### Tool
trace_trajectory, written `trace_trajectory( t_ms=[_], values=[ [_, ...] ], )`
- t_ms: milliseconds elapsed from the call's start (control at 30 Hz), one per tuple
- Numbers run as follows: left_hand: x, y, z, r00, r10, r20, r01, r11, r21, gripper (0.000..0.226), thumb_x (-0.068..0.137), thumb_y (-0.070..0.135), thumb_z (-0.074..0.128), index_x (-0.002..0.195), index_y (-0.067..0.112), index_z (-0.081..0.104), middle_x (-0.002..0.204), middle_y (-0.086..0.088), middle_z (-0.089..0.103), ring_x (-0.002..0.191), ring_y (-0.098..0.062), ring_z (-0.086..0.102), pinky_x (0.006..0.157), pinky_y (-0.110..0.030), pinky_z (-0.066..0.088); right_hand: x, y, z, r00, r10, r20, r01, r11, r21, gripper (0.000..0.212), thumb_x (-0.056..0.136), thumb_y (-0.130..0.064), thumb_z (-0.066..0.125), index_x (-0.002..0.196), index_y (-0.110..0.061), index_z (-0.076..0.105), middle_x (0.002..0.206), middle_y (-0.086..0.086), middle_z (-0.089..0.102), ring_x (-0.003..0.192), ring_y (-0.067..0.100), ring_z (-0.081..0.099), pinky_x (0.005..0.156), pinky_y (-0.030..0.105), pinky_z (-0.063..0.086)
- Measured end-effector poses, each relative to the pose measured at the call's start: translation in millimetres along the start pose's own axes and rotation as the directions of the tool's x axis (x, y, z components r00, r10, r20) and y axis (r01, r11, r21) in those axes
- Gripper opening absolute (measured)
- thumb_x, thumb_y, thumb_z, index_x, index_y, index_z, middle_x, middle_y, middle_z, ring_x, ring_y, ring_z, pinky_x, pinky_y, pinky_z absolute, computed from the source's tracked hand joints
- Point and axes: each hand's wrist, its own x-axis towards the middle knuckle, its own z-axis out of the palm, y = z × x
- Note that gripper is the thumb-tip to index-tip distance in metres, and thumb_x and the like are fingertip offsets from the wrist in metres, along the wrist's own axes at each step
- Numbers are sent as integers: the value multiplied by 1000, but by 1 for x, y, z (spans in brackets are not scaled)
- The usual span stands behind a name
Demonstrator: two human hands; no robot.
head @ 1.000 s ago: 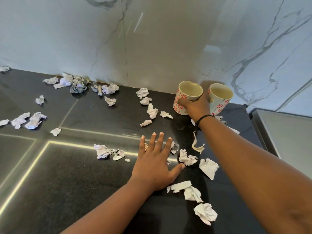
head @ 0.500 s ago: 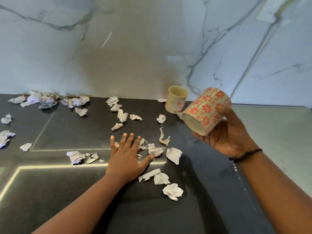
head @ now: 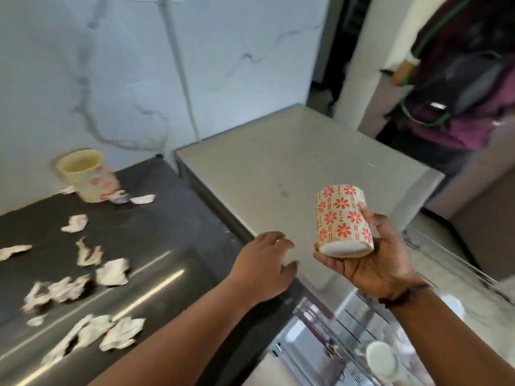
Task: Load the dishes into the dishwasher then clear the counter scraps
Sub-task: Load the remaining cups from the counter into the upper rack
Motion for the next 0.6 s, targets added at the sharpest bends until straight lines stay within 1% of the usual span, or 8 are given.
trace_trajectory(
  t_ms=[133,233,300,367,433,500,533,600],
  values=[
    [45,53,48,979,147,140,-158,985,71,52,91,49,47,136,24,47,148,-2,40,137,-22,33,109,-37,33,-44,-29,-73,996,-46,-79,48,999,21,78,67,-41,70,134,-5,50,120,22,62,102,38,63,92,59,47],
    [74,87,82,952,229,202,-257,958,125,62,92,53,44,144,22,35,155,-5,30,143,-27,23,114,-44,26,-75,-44,-123,987,-46,-153,46,999,-3,81,65,-39,70,134,-1,48,127,25,58,108,39,59,99,60,42],
    [93,106,105,937,258,235,-303,936,179,71,91,58,43,149,21,23,158,-8,20,146,-30,15,117,-45,17,-92,-52,-155,973,-43,-228,31,998,-59,81,63,-40,71,129,2,51,126,30,57,110,41,59,95,56,47],
    [107,117,125,932,246,267,-310,921,234,79,91,60,40,152,22,7,161,-9,7,147,-31,5,119,-47,7,-102,-57,-182,952,-23,-304,-13,993,-116,80,59,-41,76,122,4,57,123,35,56,107,39,60,86,48,52],
    [117,120,139,937,227,264,-299,913,276,83,92,58,39,151,25,-8,160,-9,-7,147,-31,-7,119,-48,-2,-105,-61,-202,930,5,-367,-86,975,-205,73,61,-39,75,123,-5,55,118,28,63,100,35,65,74,40,56],
    [125,121,148,944,215,251,-289,905,312,82,92,49,41,149,28,-15,160,-9,-11,146,-31,-11,119,-50,-2,-99,-60,-222,903,16,-429,-185,916,-355,71,67,-37,78,128,-15,49,111,17,68,89,29,70,64,36,57],
    [128,121,149,946,209,249,-285,902,324,82,92,44,42,149,28,-15,160,-8,-10,147,-31,-10,119,-50,0,-93,-57,-230,889,26,-456,-250,863,-438,72,69,-37,79,130,-17,46,109,15,68,85,27,72,62,35,57],
    [132,120,149,948,209,242,-283,900,331,81,91,40,43,150,28,-11,161,-6,-7,147,-30,-5,120,-49,2,-75,-46,-243,866,53,-497,-381,714,-588,70,73,-36,78,132,-20,42,111,11,65,85,27,70,68,39,59]
  ],
)
